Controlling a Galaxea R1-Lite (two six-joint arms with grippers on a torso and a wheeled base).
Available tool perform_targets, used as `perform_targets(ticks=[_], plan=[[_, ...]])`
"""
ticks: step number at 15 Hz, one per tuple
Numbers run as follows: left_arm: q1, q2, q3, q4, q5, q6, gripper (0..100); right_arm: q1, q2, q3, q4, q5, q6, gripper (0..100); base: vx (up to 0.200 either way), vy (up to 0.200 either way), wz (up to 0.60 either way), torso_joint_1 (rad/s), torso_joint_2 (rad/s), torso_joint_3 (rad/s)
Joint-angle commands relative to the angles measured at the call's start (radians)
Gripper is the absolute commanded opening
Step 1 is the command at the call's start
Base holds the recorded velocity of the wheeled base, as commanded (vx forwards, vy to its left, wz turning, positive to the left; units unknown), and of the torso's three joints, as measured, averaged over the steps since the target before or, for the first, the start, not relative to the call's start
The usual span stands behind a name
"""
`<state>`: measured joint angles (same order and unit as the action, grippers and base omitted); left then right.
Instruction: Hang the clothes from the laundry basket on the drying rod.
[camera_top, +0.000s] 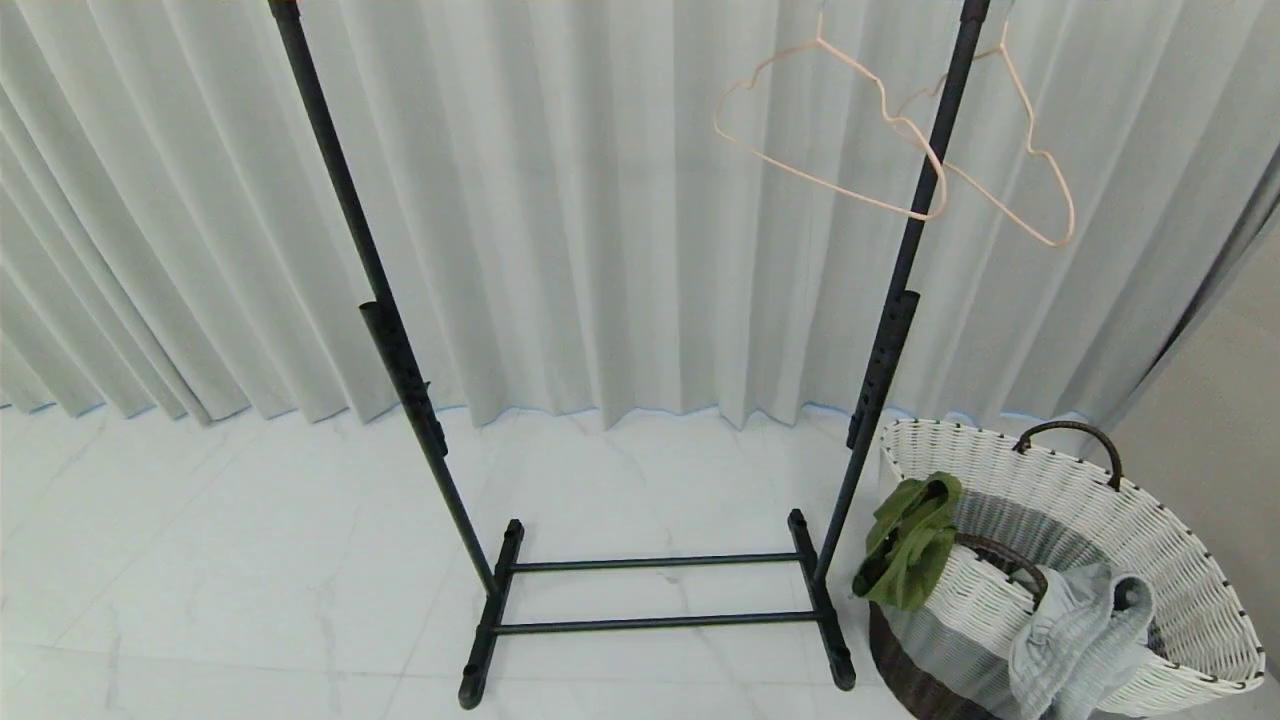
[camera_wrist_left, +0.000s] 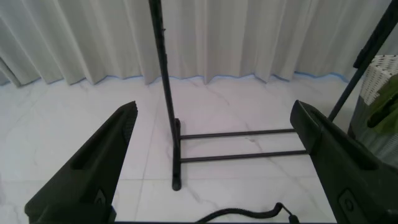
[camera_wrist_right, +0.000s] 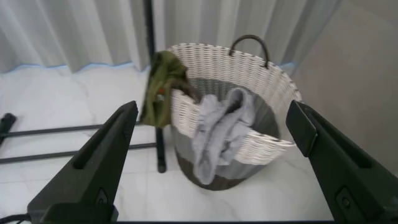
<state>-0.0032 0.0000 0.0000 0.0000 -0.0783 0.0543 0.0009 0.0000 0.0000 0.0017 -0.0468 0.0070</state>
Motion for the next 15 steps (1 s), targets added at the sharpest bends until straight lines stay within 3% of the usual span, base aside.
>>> perform_targets(ticks=[1, 8, 15], plan=[[0.0, 0.0, 0.0, 0.0, 0.0, -0.001, 100, 0.001, 0.0, 0.0, 0.0, -0.001, 0.001, 100, 0.0, -0.2, 0.0, 0.002, 0.01, -0.002], [0.0, 0.0, 0.0, 0.0, 0.0, -0.002, 100, 0.001, 0.0, 0.0, 0.0, -0.001, 0.01, 100, 0.0, -0.029, 0.0, 0.0, 0.0, 0.0], [0.0, 0.0, 0.0, 0.0, 0.0, 0.041, 100, 0.001, 0.0, 0.0, 0.0, -0.001, 0.01, 100, 0.2, 0.0, 0.0, 0.0, 0.0, 0.001]])
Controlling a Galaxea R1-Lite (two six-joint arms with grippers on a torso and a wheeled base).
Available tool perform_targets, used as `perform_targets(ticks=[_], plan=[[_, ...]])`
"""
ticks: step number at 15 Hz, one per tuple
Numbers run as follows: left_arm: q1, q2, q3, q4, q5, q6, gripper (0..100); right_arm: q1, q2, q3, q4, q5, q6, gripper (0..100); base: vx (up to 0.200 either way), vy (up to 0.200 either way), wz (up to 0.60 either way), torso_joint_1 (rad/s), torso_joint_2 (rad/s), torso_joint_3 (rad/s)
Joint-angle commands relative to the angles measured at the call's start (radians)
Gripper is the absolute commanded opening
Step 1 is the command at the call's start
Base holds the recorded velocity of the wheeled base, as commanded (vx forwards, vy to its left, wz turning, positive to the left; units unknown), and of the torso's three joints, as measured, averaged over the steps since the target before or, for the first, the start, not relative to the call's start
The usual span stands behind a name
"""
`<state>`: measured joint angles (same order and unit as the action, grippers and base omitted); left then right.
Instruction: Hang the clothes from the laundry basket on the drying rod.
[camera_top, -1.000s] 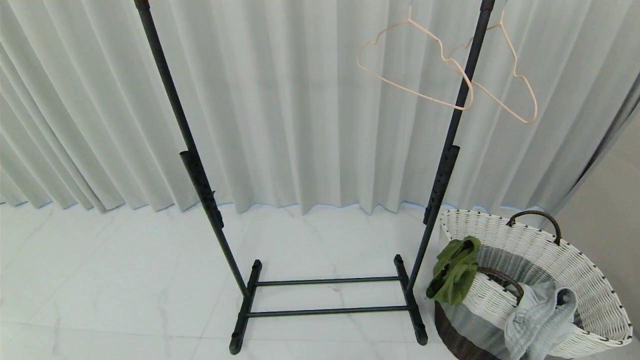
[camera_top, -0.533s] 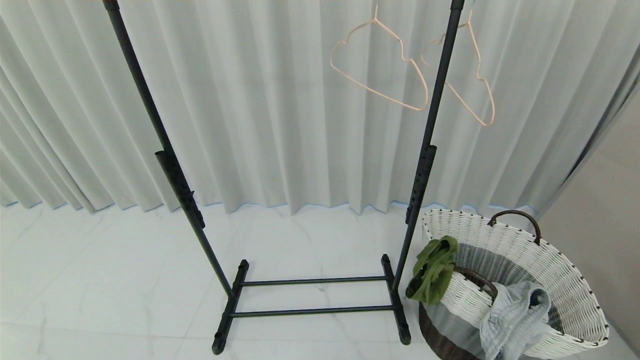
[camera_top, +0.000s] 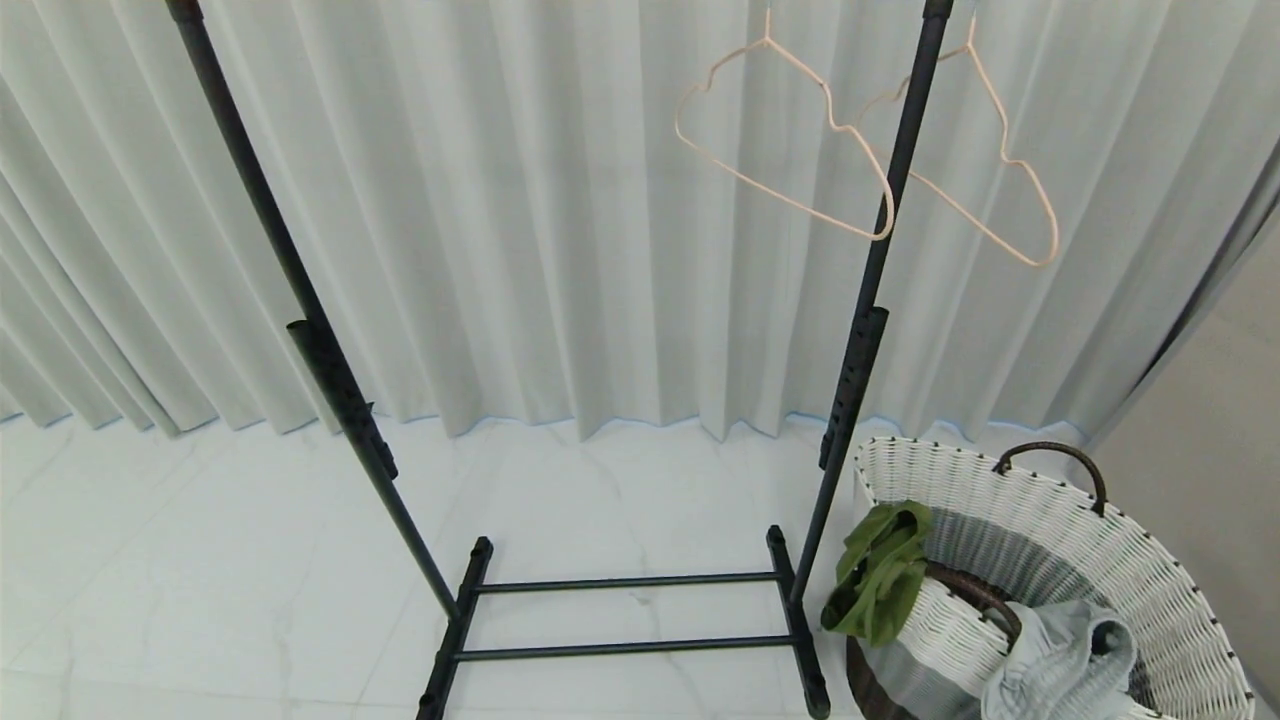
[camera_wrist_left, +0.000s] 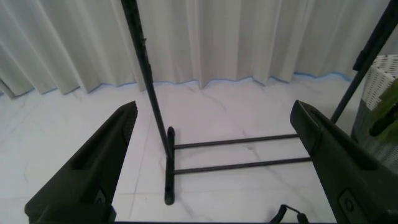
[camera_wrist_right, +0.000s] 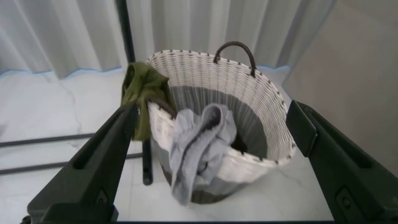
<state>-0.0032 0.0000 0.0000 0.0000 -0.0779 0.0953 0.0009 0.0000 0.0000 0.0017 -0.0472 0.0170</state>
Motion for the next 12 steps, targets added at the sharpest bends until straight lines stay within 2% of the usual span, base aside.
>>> perform_targets(ticks=[1, 4, 8, 12], plan=[[0.002, 0.0, 0.0, 0.0, 0.0, 0.0, 100, 0.001, 0.0, 0.0, 0.0, 0.0, -0.002, 100, 0.2, 0.0, 0.0, 0.007, 0.0, 0.002], [0.0, 0.0, 0.0, 0.0, 0.0, 0.001, 100, 0.001, 0.0, 0.0, 0.0, 0.0, -0.002, 100, 0.2, 0.0, 0.0, -0.001, 0.0, 0.004], [0.0, 0.0, 0.0, 0.0, 0.0, -0.005, 100, 0.001, 0.0, 0.0, 0.0, 0.0, -0.009, 100, 0.0, 0.0, 0.0, 0.0, 0.0, 0.0], [0.0, 0.0, 0.0, 0.0, 0.0, -0.003, 100, -0.001, 0.0, 0.0, 0.0, 0.0, -0.008, 100, 0.0, -0.2, 0.0, -0.002, 0.0, 0.007]])
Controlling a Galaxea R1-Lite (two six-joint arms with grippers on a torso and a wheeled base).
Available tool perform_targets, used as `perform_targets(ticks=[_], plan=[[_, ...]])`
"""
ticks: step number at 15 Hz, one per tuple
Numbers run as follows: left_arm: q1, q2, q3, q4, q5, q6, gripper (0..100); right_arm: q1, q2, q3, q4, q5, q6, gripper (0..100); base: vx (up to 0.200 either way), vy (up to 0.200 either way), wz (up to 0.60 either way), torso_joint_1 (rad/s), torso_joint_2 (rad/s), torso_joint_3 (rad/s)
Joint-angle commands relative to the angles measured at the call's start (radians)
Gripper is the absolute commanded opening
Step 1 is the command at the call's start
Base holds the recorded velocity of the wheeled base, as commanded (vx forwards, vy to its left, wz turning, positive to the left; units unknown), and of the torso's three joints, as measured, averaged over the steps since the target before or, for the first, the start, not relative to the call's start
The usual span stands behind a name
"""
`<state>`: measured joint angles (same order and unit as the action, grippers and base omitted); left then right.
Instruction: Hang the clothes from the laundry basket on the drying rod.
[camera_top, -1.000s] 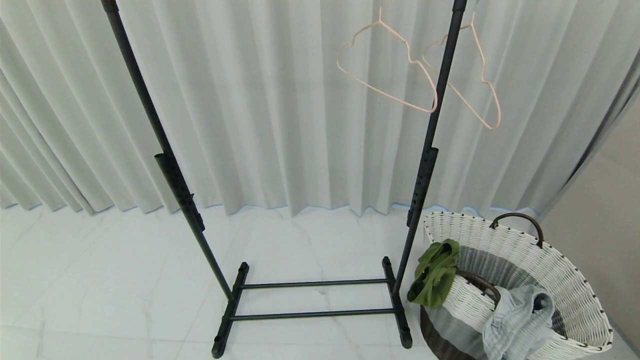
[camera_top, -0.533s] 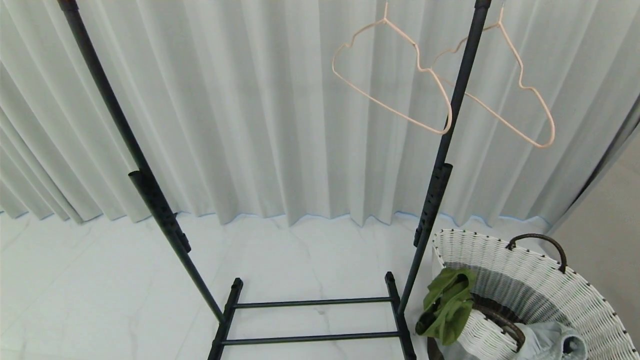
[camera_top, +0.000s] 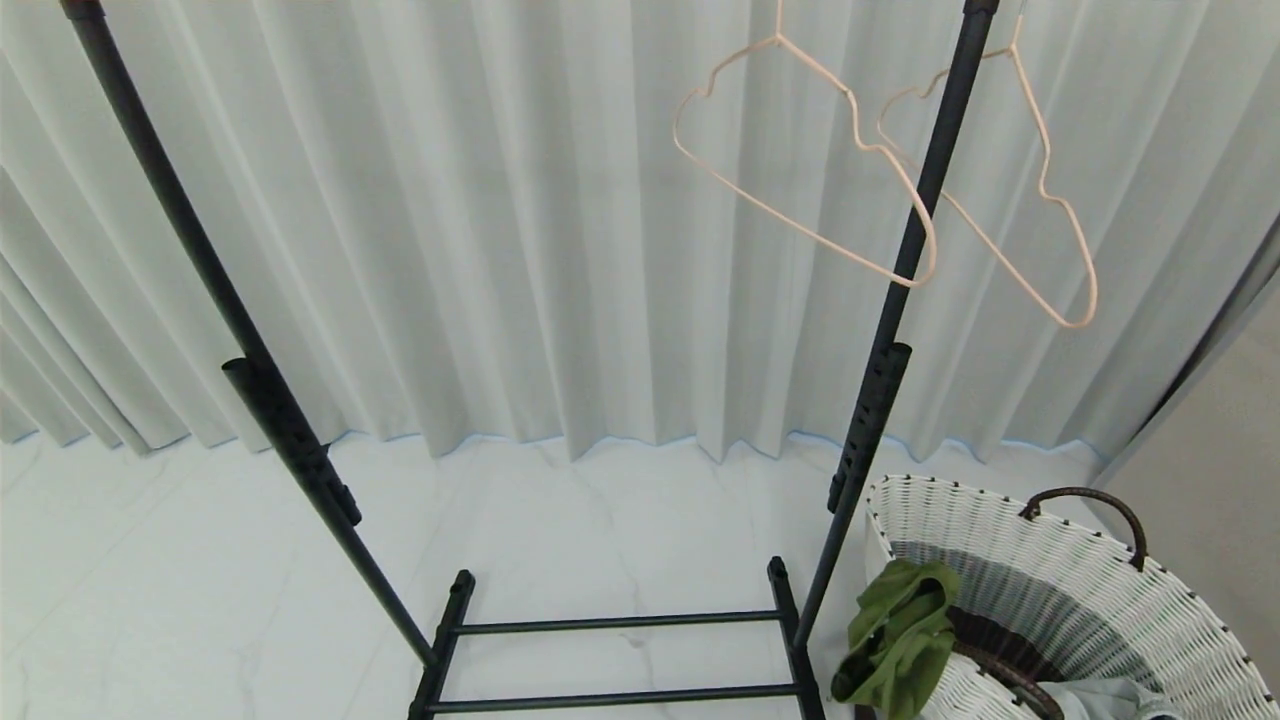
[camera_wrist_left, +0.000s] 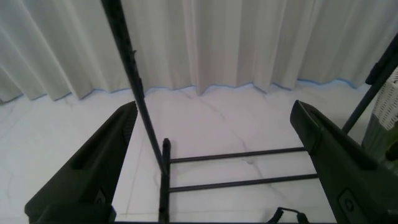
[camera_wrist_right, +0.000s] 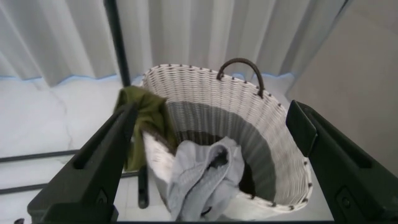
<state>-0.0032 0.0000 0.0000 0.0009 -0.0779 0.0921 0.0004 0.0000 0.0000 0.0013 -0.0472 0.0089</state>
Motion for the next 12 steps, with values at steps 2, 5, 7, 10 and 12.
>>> perform_targets(ticks=[2, 5, 7, 10, 12], plan=[[0.0, 0.0, 0.0, -0.001, -0.002, -0.003, 100, 0.001, 0.0, 0.0, 0.0, 0.0, 0.0, 100, 0.0, -0.1, 0.0, 0.006, 0.0, -0.004], [0.0, 0.0, 0.0, -0.001, -0.002, -0.005, 100, 0.001, 0.0, 0.0, 0.0, 0.0, -0.003, 100, 0.0, 0.0, 0.0, 0.0, 0.0, 0.0], [0.0, 0.0, 0.0, 0.001, -0.002, -0.017, 100, 0.001, 0.0, 0.0, 0.0, 0.0, 0.011, 100, 0.0, 0.0, 0.0, 0.0, 0.0, 0.0], [0.0, 0.0, 0.0, 0.002, 0.004, -0.057, 100, 0.001, 0.0, 0.0, 0.0, 0.0, 0.005, 100, 0.0, 0.0, 0.0, 0.0, 0.0, 0.0], [0.0, 0.0, 0.0, 0.002, 0.004, -0.055, 100, 0.001, 0.0, 0.0, 0.0, 0.0, -0.003, 100, 0.0, 0.0, 0.0, 0.0, 0.0, 0.0]])
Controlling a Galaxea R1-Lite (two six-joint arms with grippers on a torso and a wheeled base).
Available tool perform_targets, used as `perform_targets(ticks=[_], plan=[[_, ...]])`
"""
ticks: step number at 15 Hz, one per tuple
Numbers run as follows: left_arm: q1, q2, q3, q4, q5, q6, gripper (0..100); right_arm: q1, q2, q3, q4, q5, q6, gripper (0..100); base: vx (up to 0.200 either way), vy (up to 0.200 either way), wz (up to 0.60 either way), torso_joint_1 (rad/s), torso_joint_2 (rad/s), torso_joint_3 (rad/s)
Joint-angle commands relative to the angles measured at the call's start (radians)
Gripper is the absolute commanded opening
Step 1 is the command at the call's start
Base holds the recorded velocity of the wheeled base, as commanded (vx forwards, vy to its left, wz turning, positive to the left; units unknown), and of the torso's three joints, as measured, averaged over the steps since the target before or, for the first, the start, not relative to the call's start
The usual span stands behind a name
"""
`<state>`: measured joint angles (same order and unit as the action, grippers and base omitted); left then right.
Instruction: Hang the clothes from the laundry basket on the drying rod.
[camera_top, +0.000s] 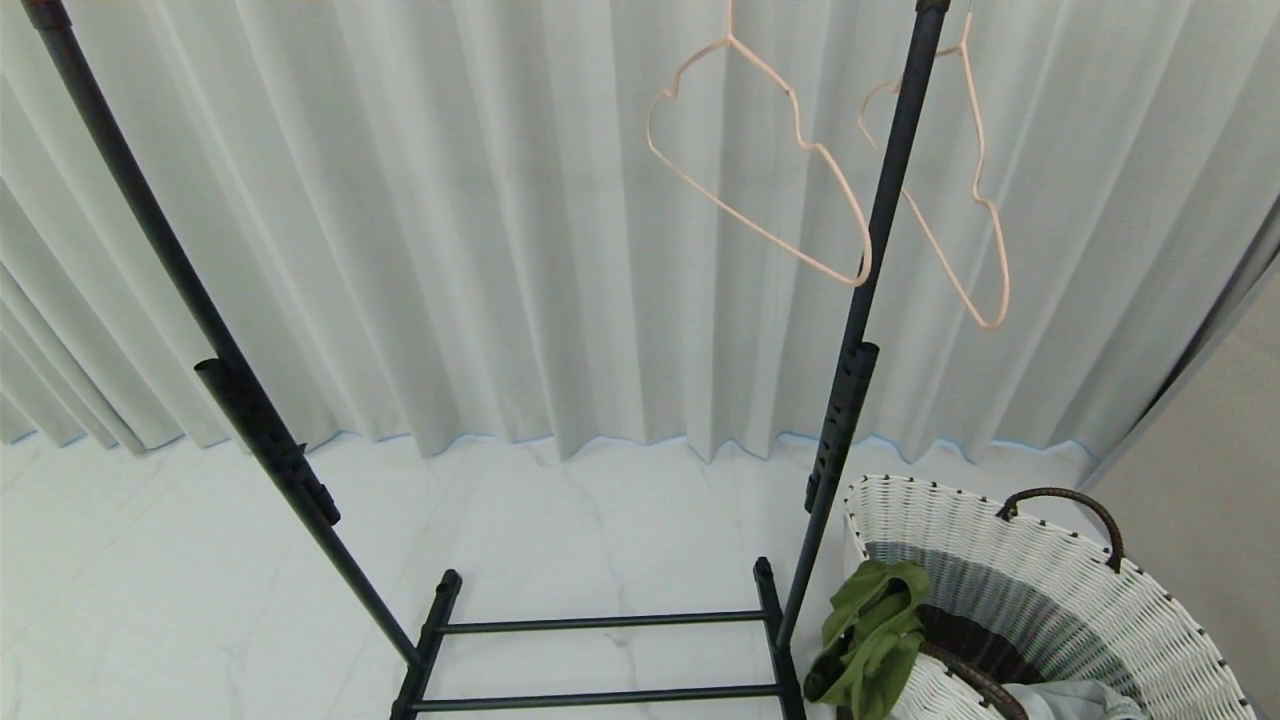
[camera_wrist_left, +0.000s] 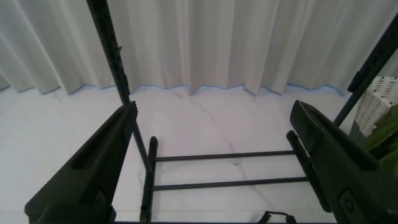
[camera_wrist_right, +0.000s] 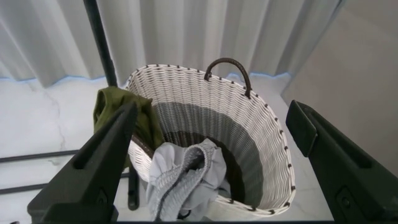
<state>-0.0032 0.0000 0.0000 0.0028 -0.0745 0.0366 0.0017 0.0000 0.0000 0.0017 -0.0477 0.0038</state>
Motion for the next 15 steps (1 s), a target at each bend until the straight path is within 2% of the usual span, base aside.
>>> perform_targets(ticks=[1, 7, 8, 12, 13, 15], plan=[[0.0, 0.0, 0.0, 0.0, 0.001, 0.0, 100, 0.0, 0.0, 0.0, 0.0, 0.0, -0.005, 100, 0.0, 0.0, 0.0, 0.0, 0.0, 0.0], [0.0, 0.0, 0.0, 0.0, 0.001, -0.001, 100, 0.0, 0.0, 0.0, 0.0, 0.0, 0.018, 100, 0.0, 0.0, 0.0, -0.072, 0.22, 0.138], [0.0, 0.0, 0.0, 0.0, 0.001, 0.0, 100, 0.0, 0.002, 0.0, 0.0, 0.003, -0.011, 100, 0.0, 0.0, 0.0, -0.017, 0.05, 0.032], [0.0, 0.0, 0.0, 0.0, 0.001, 0.0, 100, -0.002, 0.0, -0.011, -0.026, 0.012, -0.027, 100, 0.0, 0.0, 0.0, 0.0, 0.0, 0.0], [0.0, 0.0, 0.0, 0.0, 0.001, 0.0, 100, 0.009, 0.044, -0.106, -0.011, 0.045, -0.022, 100, 0.0, 0.0, 0.0, 0.0, 0.0, 0.0], [0.0, 0.0, 0.0, 0.0, 0.001, 0.0, 100, 0.031, 0.153, -0.178, 0.049, 0.048, -0.053, 100, 0.0, 0.0, 0.0, 0.0, 0.0, 0.0]])
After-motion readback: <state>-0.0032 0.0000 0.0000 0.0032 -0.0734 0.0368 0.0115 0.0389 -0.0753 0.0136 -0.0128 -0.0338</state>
